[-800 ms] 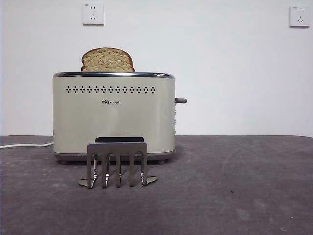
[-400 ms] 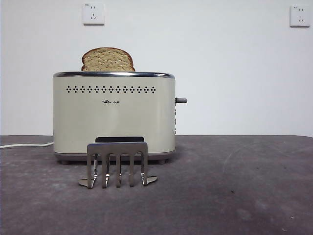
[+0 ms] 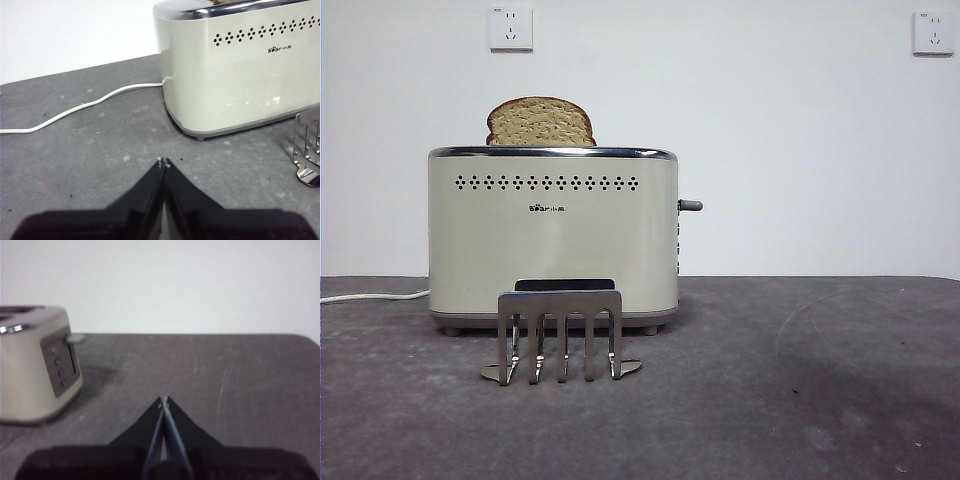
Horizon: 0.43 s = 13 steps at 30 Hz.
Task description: Pick up a slice of bread from the rack,put the bread on the toaster,press the button
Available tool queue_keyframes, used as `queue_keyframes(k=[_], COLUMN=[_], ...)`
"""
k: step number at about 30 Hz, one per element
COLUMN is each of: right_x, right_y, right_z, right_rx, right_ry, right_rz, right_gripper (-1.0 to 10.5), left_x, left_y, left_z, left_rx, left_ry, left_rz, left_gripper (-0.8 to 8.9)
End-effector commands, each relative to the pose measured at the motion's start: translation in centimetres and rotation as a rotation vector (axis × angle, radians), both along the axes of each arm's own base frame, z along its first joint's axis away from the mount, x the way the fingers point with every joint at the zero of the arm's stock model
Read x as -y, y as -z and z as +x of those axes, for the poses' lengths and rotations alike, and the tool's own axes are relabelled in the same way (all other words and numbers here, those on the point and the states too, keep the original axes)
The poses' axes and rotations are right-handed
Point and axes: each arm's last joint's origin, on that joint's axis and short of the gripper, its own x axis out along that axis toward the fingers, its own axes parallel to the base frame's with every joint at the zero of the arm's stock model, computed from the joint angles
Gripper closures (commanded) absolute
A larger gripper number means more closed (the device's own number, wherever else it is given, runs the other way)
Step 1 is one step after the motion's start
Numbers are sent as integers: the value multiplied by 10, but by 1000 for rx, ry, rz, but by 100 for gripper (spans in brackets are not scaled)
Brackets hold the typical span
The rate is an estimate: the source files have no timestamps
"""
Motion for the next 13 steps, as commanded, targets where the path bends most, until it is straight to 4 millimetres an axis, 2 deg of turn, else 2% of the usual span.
queue_keyframes(k=[1,5,13], right_x=[0,0,0], right_y=[17,32,38], right_z=[2,3,3], right_rx=[-30,-73,-132], right_ry=[7,9,10], right_rz=[43,63,50], right_gripper=[946,946,946], left_x=[0,0,0], left_y=[5,4,4], left_z=[1,1,1], left_rx=[-11,-10,-10], left_ry=[-5,-5,-5], left_rz=[-8,-8,-8], left_gripper=[817,817,817])
